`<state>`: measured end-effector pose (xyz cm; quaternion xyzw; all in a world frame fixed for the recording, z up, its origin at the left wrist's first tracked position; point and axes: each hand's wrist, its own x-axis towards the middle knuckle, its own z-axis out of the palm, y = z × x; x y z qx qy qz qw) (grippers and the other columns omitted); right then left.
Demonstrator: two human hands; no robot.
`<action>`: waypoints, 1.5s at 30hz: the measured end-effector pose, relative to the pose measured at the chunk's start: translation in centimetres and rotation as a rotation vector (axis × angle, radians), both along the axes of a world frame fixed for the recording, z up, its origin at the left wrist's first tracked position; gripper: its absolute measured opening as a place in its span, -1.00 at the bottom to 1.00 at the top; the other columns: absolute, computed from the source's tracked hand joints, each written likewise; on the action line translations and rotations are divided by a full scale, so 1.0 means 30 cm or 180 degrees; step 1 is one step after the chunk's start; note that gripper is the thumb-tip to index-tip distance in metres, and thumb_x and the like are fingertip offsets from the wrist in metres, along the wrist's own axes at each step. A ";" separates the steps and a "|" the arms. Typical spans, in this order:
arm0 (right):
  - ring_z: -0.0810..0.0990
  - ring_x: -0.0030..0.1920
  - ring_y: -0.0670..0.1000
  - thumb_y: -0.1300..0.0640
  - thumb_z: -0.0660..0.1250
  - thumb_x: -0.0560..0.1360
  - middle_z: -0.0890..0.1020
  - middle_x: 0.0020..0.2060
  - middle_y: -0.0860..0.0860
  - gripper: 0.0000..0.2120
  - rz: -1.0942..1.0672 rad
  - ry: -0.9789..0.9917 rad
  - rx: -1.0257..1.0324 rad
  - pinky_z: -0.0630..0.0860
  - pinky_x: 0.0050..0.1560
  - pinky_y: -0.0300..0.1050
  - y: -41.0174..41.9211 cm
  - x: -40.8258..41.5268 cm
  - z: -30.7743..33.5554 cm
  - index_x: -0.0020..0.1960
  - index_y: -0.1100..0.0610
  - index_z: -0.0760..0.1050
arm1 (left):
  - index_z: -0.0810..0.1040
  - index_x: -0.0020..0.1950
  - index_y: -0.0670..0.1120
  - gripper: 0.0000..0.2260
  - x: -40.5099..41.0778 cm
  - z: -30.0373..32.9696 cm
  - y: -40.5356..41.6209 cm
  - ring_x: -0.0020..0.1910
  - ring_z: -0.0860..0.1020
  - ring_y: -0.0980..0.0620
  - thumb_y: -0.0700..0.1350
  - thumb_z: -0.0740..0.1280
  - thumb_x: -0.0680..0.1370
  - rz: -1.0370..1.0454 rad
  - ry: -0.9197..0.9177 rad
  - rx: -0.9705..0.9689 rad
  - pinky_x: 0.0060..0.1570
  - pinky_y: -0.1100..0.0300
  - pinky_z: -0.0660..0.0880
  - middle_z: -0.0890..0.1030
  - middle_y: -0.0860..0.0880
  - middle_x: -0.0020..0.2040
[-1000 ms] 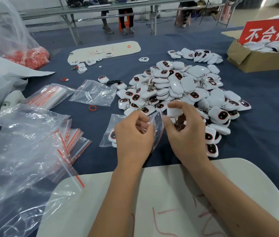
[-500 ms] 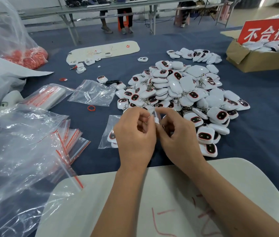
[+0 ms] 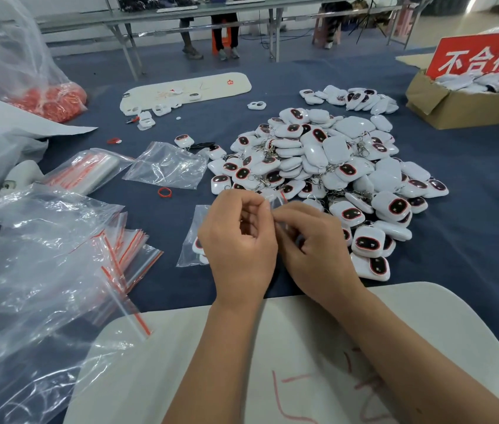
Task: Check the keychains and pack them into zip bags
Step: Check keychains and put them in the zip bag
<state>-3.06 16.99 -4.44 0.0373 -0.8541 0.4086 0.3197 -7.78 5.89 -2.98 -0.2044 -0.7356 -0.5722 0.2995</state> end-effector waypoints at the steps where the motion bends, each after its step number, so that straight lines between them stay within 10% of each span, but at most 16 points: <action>1: 0.51 -0.21 -0.20 0.38 0.35 0.56 0.61 -0.16 -0.13 -0.79 -0.0100 0.0048 0.0023 0.39 -0.16 -0.29 0.002 0.000 0.003 0.01 0.12 0.68 | 0.59 -0.14 -0.15 -0.90 0.003 0.000 0.003 -0.28 0.56 0.06 -0.32 0.44 0.51 -0.0011 0.0037 0.0007 -0.28 0.31 0.47 0.59 0.01 -0.24; 7: 0.62 -0.28 0.05 0.30 0.23 0.44 0.69 -0.29 -0.02 -0.80 0.0583 -0.0700 0.0155 0.52 -0.28 0.09 0.009 0.003 0.002 -0.11 0.12 0.62 | 0.59 -0.15 -0.18 -0.89 0.018 -0.003 0.013 -0.29 0.55 0.03 -0.36 0.44 0.50 -0.0110 0.0188 0.0026 -0.31 0.21 0.47 0.59 -0.01 -0.24; 12: 0.37 -0.44 -0.09 0.22 0.30 0.42 0.46 -0.49 -0.07 -0.63 0.0066 -0.0493 -0.0134 0.38 -0.40 -0.08 0.010 0.001 0.007 -0.32 -0.27 0.49 | 0.60 -0.16 -0.19 -0.88 0.026 -0.007 0.022 -0.28 0.54 0.03 -0.37 0.44 0.50 -0.0105 0.0229 0.0009 -0.30 0.12 0.49 0.58 -0.02 -0.24; 17: 0.50 -0.40 0.07 0.26 0.26 0.44 0.58 -0.43 0.08 -0.84 0.0316 -0.0692 -0.0113 0.49 -0.36 0.07 0.010 0.010 0.001 -0.26 0.17 0.57 | 0.60 -0.15 -0.17 -0.88 0.032 -0.009 0.029 -0.26 0.53 0.07 -0.36 0.45 0.49 -0.0145 0.0260 -0.0032 -0.29 0.22 0.47 0.58 0.00 -0.23; 25: 0.55 0.03 0.19 0.37 0.28 0.48 0.69 -0.06 0.07 -0.78 -0.1994 -0.0057 0.0174 0.41 0.04 -0.05 0.039 0.008 0.011 0.01 0.19 0.65 | 0.61 -0.04 -0.12 -0.88 0.017 -0.053 0.065 -0.20 0.58 -0.02 -0.30 0.32 0.56 -0.1136 -0.0586 -0.1083 -0.14 -0.01 0.53 0.65 -0.02 -0.17; 32: 0.42 0.35 0.13 0.08 0.34 0.59 0.62 0.22 -0.05 -0.77 -0.1850 -0.1322 0.1564 0.35 0.24 0.02 0.037 -0.002 0.003 0.23 -0.02 0.60 | 0.61 -0.09 -0.14 -0.82 0.007 -0.060 0.068 -0.12 0.56 -0.10 -0.35 0.26 0.53 -0.0860 -0.0839 -0.1397 -0.04 -0.01 0.49 0.65 -0.08 -0.13; 38: 0.50 0.21 0.20 0.30 0.32 0.53 0.66 0.11 0.11 -0.60 -0.1445 -0.1257 0.1169 0.47 0.22 0.10 0.048 0.009 0.019 0.34 0.15 0.60 | 0.60 -0.04 -0.14 -0.87 -0.016 -0.046 0.038 -0.07 0.57 -0.09 -0.31 0.29 0.53 -0.0190 -0.1351 -0.1161 0.03 -0.06 0.52 0.63 -0.08 -0.10; 45: 0.52 0.22 0.13 0.02 0.33 0.61 0.63 0.15 0.02 -0.70 -0.0927 -0.1294 0.1605 0.43 0.24 0.08 0.038 -0.013 0.004 0.29 0.08 0.61 | 0.61 0.07 -0.15 -0.73 -0.025 -0.032 0.013 -0.02 0.58 -0.02 -0.38 0.23 0.49 -0.0178 -0.1579 -0.0937 0.13 0.02 0.53 0.61 -0.09 0.03</action>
